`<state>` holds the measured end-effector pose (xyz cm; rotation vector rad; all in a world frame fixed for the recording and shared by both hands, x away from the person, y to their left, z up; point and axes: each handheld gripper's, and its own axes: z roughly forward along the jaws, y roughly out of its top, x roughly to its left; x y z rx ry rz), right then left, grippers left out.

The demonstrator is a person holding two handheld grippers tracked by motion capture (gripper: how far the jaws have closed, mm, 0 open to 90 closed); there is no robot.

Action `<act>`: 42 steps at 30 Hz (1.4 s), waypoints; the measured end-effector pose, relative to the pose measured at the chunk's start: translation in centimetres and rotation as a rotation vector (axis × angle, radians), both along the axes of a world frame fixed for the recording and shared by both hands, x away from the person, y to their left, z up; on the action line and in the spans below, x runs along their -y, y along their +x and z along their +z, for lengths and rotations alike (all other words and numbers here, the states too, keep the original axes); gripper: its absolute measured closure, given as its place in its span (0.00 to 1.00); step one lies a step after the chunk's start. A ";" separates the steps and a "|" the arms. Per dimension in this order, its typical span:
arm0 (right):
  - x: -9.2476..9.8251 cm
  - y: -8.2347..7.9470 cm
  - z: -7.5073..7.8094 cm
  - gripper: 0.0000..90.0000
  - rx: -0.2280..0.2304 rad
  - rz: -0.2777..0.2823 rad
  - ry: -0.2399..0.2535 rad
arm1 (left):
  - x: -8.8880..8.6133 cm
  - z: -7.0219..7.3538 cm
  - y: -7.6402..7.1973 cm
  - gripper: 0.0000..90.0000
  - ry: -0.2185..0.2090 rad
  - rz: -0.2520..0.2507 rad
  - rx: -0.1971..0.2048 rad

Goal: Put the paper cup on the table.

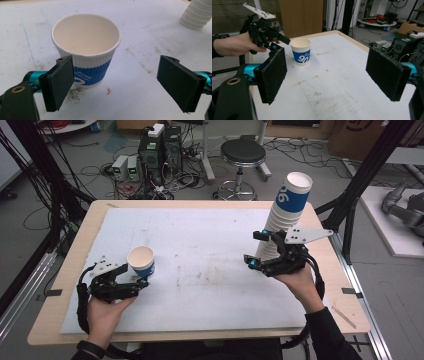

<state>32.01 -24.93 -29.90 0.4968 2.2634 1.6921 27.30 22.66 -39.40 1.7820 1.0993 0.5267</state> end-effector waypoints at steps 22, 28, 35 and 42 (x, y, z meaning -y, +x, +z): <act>0.2 -0.1 0.6 0.19 -0.002 0.022 -0.007 | 6.0 7.3 2.4 0.20 -0.121 -0.335 0.187; 0.1 -0.1 0.6 0.19 -0.013 0.034 -0.016 | 7.1 8.1 2.9 0.20 -0.143 -0.408 0.209; -0.1 -0.1 0.5 0.19 -0.017 0.048 -0.021 | 7.9 9.0 3.3 0.20 -0.149 -0.474 0.226; 0.0 -0.1 0.5 0.19 -0.018 0.050 -0.024 | 8.4 9.0 3.5 0.20 -0.134 -0.525 0.238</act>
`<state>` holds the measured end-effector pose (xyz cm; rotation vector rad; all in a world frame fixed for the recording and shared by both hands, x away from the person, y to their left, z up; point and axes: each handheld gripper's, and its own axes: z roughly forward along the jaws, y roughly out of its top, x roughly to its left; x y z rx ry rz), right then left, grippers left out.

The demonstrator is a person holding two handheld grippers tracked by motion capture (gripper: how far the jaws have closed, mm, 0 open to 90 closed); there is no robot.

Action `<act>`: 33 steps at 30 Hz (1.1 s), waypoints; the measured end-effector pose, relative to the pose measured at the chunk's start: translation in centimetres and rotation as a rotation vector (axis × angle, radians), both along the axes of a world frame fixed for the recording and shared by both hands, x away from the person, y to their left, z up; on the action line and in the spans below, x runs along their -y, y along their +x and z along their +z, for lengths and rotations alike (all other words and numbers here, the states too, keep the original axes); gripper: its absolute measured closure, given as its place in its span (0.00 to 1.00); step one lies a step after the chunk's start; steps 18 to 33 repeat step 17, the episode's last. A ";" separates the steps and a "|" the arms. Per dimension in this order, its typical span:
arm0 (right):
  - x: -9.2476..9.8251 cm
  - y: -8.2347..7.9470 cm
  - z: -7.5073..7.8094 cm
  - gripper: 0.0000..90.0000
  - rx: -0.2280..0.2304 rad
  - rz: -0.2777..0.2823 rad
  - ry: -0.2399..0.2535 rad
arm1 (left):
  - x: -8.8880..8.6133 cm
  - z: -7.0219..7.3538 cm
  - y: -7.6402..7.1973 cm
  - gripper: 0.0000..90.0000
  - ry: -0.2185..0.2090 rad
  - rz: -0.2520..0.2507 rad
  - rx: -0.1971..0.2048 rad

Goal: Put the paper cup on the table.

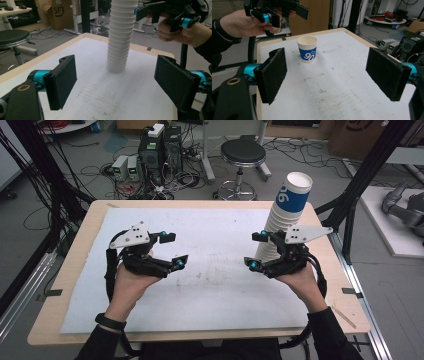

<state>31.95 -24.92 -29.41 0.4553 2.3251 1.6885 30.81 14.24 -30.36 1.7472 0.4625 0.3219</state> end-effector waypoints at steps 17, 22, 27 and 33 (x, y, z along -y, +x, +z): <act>0.1 0.0 -0.1 0.19 -0.001 -0.009 -0.011 | 0.6 0.0 0.0 0.20 -0.004 -0.046 0.022; 0.1 0.0 -0.1 0.19 -0.001 -0.009 -0.011 | 0.6 0.0 0.0 0.20 -0.004 -0.046 0.022; 0.1 0.0 -0.1 0.19 -0.001 -0.009 -0.011 | 0.6 0.0 0.0 0.20 -0.004 -0.046 0.022; 0.1 0.0 -0.1 0.19 -0.001 -0.009 -0.011 | 0.6 0.0 0.0 0.20 -0.004 -0.046 0.022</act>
